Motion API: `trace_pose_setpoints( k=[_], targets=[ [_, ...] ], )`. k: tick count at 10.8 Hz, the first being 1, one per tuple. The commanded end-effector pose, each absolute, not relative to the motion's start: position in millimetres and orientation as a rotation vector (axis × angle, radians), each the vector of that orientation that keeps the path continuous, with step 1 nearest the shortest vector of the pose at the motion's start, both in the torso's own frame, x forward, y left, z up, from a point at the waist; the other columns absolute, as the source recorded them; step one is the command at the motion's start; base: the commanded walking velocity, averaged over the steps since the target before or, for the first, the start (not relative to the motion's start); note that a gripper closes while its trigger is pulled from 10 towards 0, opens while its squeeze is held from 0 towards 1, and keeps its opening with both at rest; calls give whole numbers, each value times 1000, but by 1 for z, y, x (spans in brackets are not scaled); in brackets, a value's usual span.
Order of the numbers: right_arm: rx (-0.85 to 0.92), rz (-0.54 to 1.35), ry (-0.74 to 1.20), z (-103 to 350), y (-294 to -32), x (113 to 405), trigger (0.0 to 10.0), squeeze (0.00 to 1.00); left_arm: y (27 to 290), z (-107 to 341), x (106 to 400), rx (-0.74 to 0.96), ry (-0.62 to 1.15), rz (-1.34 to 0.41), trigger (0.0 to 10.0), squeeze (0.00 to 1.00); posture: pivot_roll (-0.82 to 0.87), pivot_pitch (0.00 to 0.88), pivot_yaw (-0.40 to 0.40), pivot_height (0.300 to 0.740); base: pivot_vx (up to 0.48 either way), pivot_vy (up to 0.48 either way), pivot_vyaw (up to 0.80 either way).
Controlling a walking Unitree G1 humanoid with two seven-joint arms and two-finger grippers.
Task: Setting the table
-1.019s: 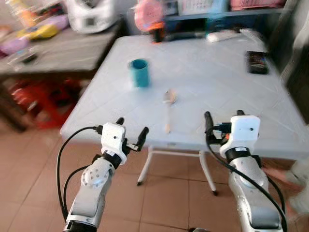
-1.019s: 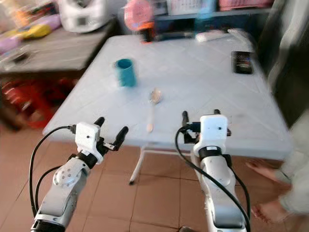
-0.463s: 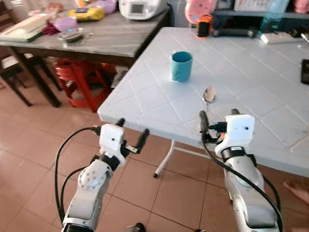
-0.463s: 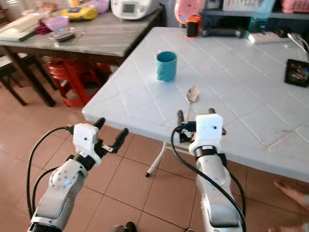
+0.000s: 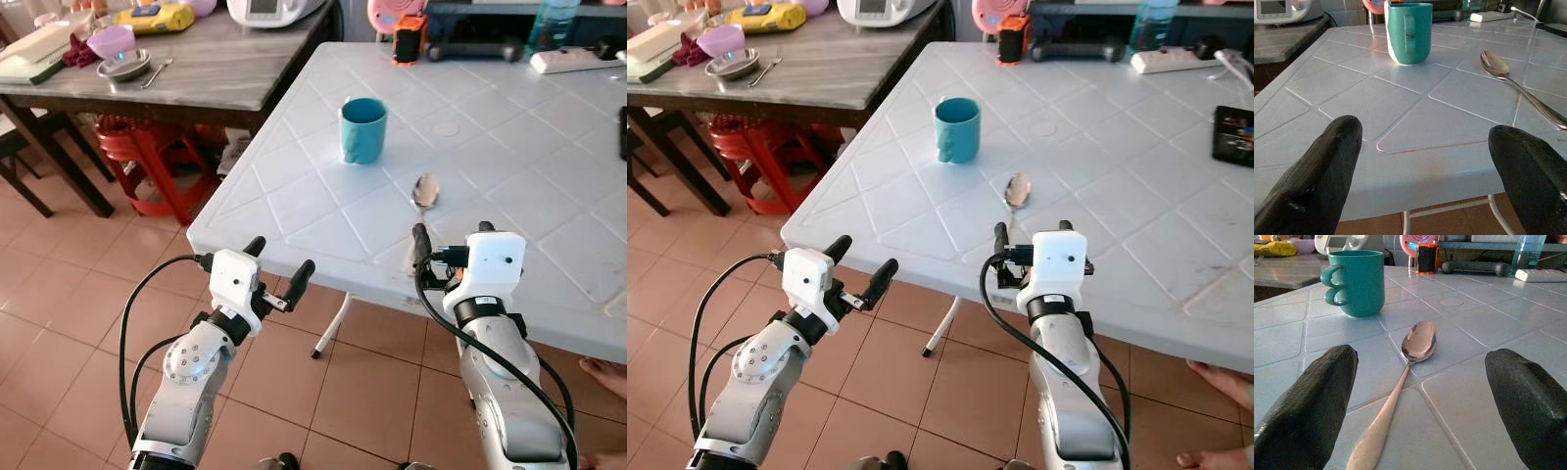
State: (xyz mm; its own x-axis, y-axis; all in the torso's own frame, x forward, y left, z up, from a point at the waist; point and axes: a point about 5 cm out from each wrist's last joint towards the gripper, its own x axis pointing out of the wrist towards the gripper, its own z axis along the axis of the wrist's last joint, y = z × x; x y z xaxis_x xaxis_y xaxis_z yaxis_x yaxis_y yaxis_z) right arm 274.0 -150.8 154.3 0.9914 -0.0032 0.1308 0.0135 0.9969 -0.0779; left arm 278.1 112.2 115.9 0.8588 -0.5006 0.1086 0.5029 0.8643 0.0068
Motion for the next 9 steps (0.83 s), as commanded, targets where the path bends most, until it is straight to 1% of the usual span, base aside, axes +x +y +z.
trace_pose_setpoints(
  k=[1, 3, 5, 9],
  targets=[
    [-66, -1, -125, 154, -149, 273, 10000, 0, 114, 116, 276, -19, -104, -531, 10000, 0, -104, 98, 121, 740, 270, 0, 0],
    [-62, 2, -124, 154, -148, 273, 10000, 0, 113, 116, 276, -22, -105, -539, 10000, 0, -103, 98, 121, 740, 298, 0, 0],
    [-61, 2, -125, 154, -148, 274, 10000, 0, 113, 116, 275, -24, -104, -545, 10000, 0, -105, 98, 122, 740, 364, 0, -597],
    [-67, 4, -127, 155, -148, 273, 10000, 0, 111, 115, 275, -27, -101, -553, 10000, 0, -108, 100, 122, 740, 377, 0, 0]
  ],
)
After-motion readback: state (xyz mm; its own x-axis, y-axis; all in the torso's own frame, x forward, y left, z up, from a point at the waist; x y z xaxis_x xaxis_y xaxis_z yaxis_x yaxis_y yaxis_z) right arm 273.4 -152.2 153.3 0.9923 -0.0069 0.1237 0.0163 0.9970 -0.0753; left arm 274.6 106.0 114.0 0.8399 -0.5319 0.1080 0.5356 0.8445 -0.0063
